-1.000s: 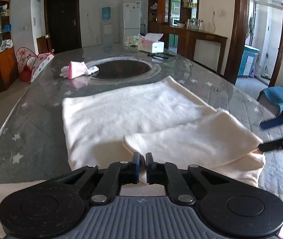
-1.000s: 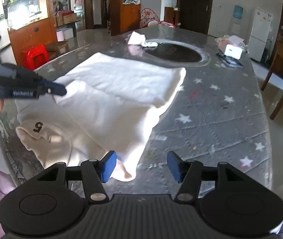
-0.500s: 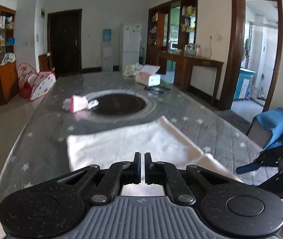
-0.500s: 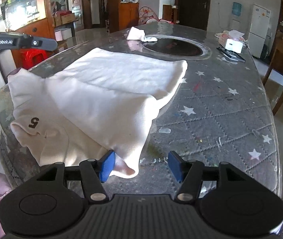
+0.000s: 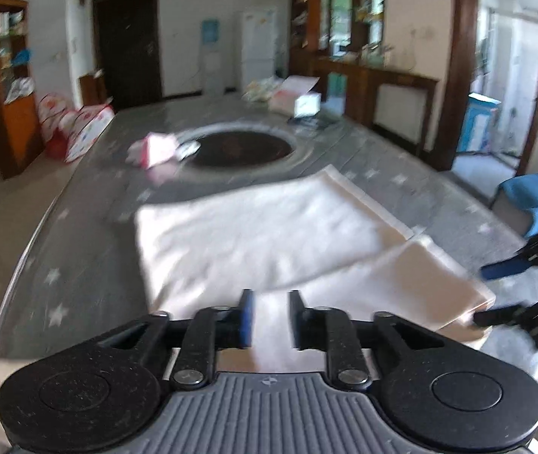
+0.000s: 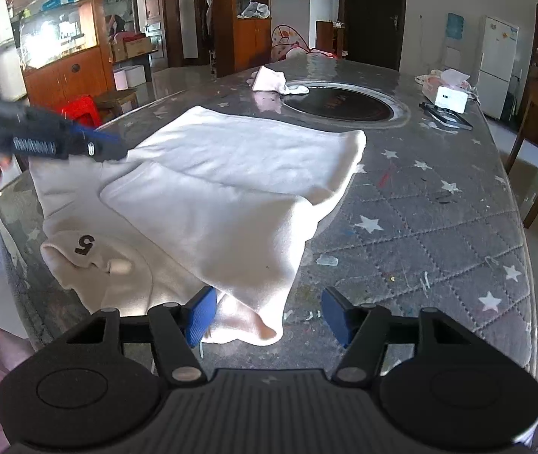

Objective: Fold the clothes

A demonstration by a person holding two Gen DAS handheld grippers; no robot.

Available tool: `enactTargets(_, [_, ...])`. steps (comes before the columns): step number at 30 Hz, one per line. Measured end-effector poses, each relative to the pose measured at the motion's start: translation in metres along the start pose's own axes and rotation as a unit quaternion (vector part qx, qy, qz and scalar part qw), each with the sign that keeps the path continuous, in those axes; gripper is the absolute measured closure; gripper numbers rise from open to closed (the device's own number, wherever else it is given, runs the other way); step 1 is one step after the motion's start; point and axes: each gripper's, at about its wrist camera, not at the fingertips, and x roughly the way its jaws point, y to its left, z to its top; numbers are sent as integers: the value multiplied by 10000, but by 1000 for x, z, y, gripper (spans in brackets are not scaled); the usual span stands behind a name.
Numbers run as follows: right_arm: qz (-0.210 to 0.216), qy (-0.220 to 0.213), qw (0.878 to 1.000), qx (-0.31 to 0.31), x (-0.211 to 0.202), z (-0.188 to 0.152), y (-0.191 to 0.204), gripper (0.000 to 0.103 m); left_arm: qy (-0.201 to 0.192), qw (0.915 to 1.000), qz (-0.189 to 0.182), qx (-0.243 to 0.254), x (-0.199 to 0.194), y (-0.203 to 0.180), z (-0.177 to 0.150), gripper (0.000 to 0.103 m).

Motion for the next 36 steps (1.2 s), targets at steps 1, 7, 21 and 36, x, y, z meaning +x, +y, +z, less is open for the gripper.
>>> enactTargets(1, [30, -12, 10000, 39, -1, 1, -1, 46, 48, 10000, 73, -39, 3, 3, -4, 63])
enactTargets(7, [124, 35, 9999, 6, 1, 3, 3, 47, 252, 9994, 184, -144, 13, 11, -22, 56])
enactTargets(21, [92, 188, 9998, -48, 9, -4, 9, 46, 57, 9996, -196, 195, 11, -7, -16, 96])
enactTargets(36, [-51, -170, 9996, 203, 7, -5, 6, 46, -1123, 9874, -1030, 426, -61, -39, 69, 97])
